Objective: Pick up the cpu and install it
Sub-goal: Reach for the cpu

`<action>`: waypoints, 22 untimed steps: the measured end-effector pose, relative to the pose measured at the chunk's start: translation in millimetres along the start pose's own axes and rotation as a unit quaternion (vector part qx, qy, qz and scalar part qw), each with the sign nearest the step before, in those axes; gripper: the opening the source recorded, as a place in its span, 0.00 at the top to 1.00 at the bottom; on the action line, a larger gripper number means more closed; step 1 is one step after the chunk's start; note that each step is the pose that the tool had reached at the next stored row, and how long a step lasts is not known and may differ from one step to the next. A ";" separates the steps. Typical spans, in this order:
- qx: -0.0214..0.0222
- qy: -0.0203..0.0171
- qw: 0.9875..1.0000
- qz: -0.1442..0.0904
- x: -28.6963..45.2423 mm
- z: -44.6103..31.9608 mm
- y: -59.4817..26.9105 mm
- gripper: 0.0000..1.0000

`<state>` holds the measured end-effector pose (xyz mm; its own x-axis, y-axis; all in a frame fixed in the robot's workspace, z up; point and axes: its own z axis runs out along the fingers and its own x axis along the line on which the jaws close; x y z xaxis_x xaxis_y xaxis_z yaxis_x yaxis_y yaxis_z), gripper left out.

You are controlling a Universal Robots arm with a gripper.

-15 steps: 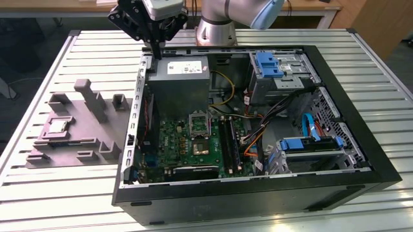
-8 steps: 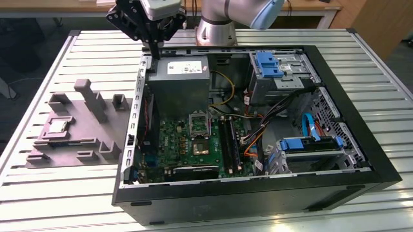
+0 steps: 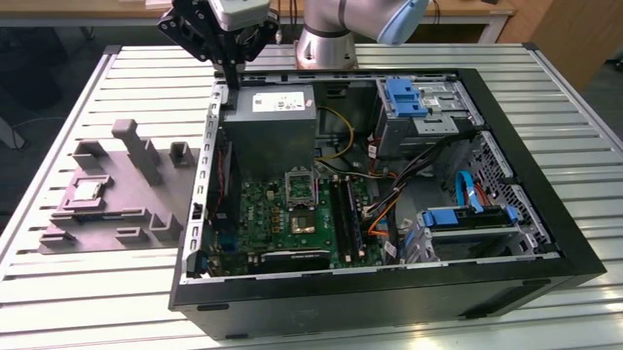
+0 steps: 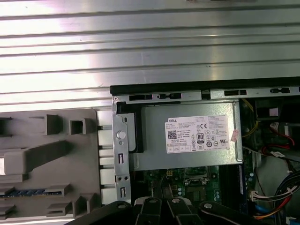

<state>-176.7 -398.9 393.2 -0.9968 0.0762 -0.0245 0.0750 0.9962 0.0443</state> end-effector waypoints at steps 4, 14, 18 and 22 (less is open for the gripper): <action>0.000 0.000 1.000 0.000 0.9 0.0 -0.1 0.89; 0.000 0.000 1.000 0.000 4.4 -0.1 -0.3 0.89; 0.000 0.000 1.000 0.000 5.1 -0.1 -0.4 0.89; 0.000 0.000 1.000 0.000 6.2 -0.2 -0.4 0.89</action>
<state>-182.9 -398.9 393.2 -0.9968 0.0762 -0.0245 0.0751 0.9962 0.0444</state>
